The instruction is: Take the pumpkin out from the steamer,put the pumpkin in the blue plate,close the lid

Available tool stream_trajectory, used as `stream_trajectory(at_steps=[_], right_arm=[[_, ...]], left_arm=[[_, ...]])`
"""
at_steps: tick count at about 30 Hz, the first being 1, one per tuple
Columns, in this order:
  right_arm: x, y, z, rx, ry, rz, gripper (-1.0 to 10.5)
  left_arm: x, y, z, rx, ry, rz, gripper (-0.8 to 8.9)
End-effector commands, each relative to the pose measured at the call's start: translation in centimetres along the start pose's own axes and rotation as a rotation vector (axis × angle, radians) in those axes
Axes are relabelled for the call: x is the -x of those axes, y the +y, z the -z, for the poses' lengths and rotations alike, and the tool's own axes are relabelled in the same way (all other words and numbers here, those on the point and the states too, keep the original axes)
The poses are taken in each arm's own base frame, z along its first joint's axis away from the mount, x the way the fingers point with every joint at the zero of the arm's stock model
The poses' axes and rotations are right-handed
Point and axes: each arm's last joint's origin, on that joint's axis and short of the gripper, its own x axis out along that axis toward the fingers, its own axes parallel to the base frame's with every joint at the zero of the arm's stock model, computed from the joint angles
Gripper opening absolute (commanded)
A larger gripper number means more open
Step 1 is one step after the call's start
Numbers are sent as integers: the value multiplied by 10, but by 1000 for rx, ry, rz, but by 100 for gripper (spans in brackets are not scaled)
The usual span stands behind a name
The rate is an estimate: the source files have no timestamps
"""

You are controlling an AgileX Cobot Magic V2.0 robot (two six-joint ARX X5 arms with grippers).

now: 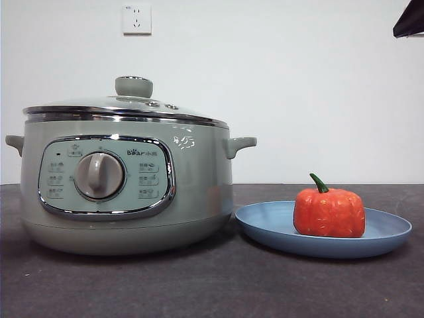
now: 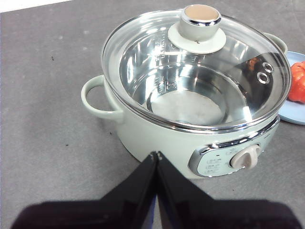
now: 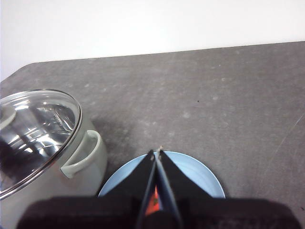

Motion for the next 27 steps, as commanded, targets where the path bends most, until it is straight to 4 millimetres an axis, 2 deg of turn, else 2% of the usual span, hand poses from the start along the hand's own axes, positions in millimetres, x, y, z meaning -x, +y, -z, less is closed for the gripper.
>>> stream_trajectory(at_steps=[1, 5, 7, 11, 13, 21, 24, 27], right_arm=[[0, 0, 1, -10, -3, 2, -11], [0, 0, 1, -10, -3, 4, -11], [0, 0, 1, -10, -3, 3, -11], [0, 0, 1, -10, -3, 2, -11], [0, 0, 1, -10, -3, 2, -11], [0, 0, 1, -10, -2, 3, -11], [0, 0, 1, -10, -2, 3, -11], [0, 0, 1, -9, 1, 4, -11]], left_arm=[[4, 1, 4, 13, -13, -3, -3], [14, 9, 14, 31, -90, -28, -3], [14, 14, 19, 72, -196, -75, -3], [1, 24, 37, 134, -431, -211, -3], [-9, 29, 52, 150, -475, -267, -3], [-55, 43, 104, 201, -336, -360, -3], [-65, 43, 116, 198, -293, -296, -3], [-65, 41, 114, 176, -307, -217, -3]])
